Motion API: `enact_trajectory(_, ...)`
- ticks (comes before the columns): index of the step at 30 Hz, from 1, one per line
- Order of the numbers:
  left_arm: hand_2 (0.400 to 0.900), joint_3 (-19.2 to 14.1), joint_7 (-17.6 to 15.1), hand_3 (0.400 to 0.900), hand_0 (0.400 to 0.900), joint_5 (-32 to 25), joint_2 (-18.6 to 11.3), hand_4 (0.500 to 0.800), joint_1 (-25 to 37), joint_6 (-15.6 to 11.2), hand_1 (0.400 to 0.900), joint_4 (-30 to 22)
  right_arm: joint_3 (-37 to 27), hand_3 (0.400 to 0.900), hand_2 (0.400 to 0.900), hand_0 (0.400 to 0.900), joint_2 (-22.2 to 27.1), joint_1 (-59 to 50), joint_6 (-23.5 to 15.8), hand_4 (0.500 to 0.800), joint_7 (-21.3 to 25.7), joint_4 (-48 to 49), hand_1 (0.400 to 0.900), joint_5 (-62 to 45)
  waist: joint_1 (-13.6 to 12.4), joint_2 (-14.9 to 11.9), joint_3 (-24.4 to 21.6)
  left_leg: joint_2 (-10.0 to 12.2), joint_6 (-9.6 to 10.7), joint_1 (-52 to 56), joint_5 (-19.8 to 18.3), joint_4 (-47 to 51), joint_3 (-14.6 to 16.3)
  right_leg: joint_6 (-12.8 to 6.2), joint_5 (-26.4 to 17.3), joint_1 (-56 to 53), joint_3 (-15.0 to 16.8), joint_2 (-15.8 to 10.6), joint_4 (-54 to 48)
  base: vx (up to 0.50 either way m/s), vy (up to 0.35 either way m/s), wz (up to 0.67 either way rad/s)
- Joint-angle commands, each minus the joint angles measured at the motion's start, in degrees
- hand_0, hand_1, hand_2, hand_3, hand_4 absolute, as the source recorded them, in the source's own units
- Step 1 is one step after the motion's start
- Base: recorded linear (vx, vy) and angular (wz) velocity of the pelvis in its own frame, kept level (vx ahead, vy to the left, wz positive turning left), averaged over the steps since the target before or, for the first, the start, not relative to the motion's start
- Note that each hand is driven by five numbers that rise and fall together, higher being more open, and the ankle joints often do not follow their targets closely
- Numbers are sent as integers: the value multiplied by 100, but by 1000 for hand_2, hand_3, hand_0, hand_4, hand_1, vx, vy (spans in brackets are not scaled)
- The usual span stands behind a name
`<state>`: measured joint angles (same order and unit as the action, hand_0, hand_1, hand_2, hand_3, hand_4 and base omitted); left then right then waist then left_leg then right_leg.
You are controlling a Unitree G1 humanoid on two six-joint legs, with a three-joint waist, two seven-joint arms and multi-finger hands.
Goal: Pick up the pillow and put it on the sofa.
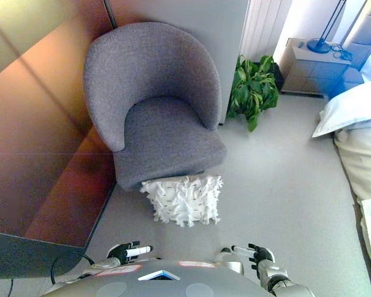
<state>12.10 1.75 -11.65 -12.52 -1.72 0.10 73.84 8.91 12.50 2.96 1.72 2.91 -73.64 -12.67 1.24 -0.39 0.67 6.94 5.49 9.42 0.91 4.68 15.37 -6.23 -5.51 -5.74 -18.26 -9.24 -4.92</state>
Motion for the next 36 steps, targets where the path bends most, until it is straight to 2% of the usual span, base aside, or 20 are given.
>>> enact_trajectory(1, 900, -78, -58, 900, 900, -53, -22, 800, 410, -73, 900, 189, 94, 900, 900, 900, -79, -498, -129, 800, 15, -340, 900, 126, -30, -37, 126, -203, -210, -14, -275, 32, -42, -169, 484, -242, 144, 261, 70, 0, 0, 0)
enact_trajectory(6, 900, -48, 239, 900, 900, -8, -19, 800, 407, 35, 900, 195, 114, 900, 900, 900, -88, -501, 27, 800, -11, -336, 900, 134, -36, -35, 136, -197, -211, -13, -272, 32, -34, -169, 487, -236, 134, 260, 86, 0, 0, 0)
enact_trajectory(11, 900, 13, 294, 900, 900, 64, -7, 800, 413, 78, 900, 217, 117, 900, 900, 900, -97, -494, 121, 800, -165, -387, 900, 140, -26, -35, 136, -191, -211, -6, -272, 32, -23, -168, 487, -246, 136, 263, 74, 0, 0, 0)
enact_trajectory(30, 900, 43, 293, 900, 900, 105, -16, 800, 407, 83, 900, 192, 123, 900, 900, 900, -113, -509, 154, 800, -163, -358, 900, 43, -36, -12, 193, -171, -215, -15, -270, 32, -23, -164, 549, -205, 97, 249, 172, 2, -5, 0)
enact_trajectory(36, 900, 63, 177, 900, 900, 191, -88, 800, 455, 32, 900, 146, 158, 900, 900, 900, -132, -541, 112, 800, -155, -291, 900, -157, 22, 25, 293, -88, -227, -27, -215, 32, -38, -93, 731, -39, 233, 332, 479, 6, -108, -4)
